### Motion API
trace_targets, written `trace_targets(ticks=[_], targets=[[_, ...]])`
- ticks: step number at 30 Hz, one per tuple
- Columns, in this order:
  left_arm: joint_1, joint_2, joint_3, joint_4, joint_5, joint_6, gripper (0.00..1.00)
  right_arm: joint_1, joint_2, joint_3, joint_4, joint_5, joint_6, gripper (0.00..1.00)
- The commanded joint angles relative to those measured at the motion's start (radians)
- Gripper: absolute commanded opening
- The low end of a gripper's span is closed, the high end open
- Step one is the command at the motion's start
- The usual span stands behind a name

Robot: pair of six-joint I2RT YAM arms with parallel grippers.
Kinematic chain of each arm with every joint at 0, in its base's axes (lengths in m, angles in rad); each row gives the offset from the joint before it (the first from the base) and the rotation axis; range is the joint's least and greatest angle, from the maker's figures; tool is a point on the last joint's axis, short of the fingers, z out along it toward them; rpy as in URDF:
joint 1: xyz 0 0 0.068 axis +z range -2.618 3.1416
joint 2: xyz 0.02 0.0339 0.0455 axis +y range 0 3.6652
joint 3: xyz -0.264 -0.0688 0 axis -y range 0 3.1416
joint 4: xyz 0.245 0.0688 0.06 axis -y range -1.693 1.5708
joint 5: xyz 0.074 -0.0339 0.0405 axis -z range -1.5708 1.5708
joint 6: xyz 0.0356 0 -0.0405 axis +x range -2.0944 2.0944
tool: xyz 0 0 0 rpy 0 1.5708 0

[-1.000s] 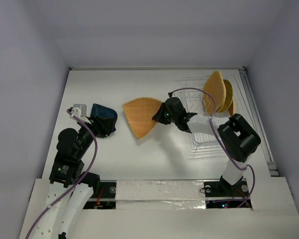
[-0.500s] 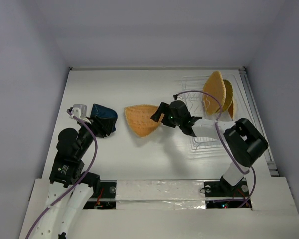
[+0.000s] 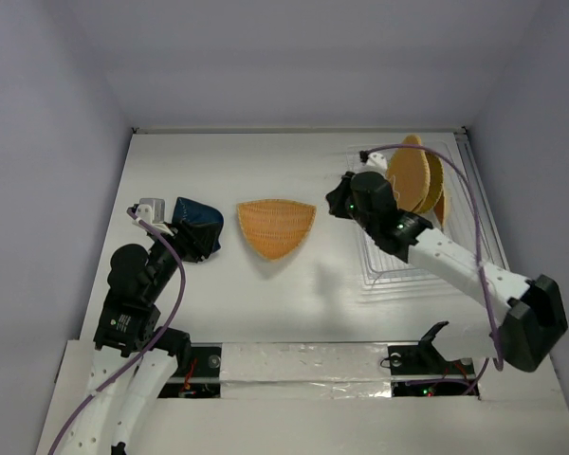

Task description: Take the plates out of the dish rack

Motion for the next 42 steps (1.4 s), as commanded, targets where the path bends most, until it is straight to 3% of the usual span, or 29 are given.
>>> trace_targets(ticks=[1, 5, 9, 11, 15, 19, 20, 24, 29, 33, 38, 42], targets=[[0.004, -0.005, -0.007, 0.049, 0.012, 0.000, 0.39, -0.058, -0.113, 0.076, -0.185, 0.311, -0.116, 0.00], [0.004, -0.006, -0.009, 0.052, 0.016, 0.000, 0.39, -0.207, -0.196, 0.091, -0.262, 0.388, -0.170, 0.04], [0.004, -0.005, -0.009, 0.053, 0.021, 0.002, 0.39, -0.319, -0.182, 0.146, -0.337, 0.503, -0.224, 0.78], [0.004, -0.005, -0.010, 0.056, 0.021, 0.000, 0.39, -0.359, -0.147, 0.162, -0.334, 0.524, -0.251, 0.82], [0.004, -0.003, -0.010, 0.058, 0.024, 0.000, 0.39, -0.454, -0.051, 0.212, -0.322, 0.421, -0.322, 0.71], [0.004, -0.003, -0.010, 0.056, 0.022, 0.000, 0.39, -0.454, 0.057, 0.286, -0.339, 0.371, -0.356, 0.65], [0.004, -0.003, -0.009, 0.056, 0.021, 0.000, 0.39, -0.464, 0.072, 0.291, -0.337, 0.374, -0.365, 0.65], [0.004, 0.000, -0.009, 0.055, 0.024, 0.000, 0.39, -0.464, 0.126, 0.312, -0.358, 0.428, -0.359, 0.50], [0.004, 0.000, -0.010, 0.058, 0.024, 0.002, 0.39, -0.464, 0.157, 0.329, -0.366, 0.428, -0.368, 0.50], [0.004, -0.003, -0.010, 0.056, 0.021, 0.000, 0.39, -0.464, 0.171, 0.335, -0.378, 0.429, -0.368, 0.26], [0.004, -0.003, -0.009, 0.056, 0.021, 0.000, 0.39, -0.464, 0.148, 0.354, -0.388, 0.443, -0.385, 0.18], [0.004, -0.008, -0.010, 0.056, 0.019, 0.000, 0.39, -0.464, 0.128, 0.395, -0.414, 0.425, -0.411, 0.02]])
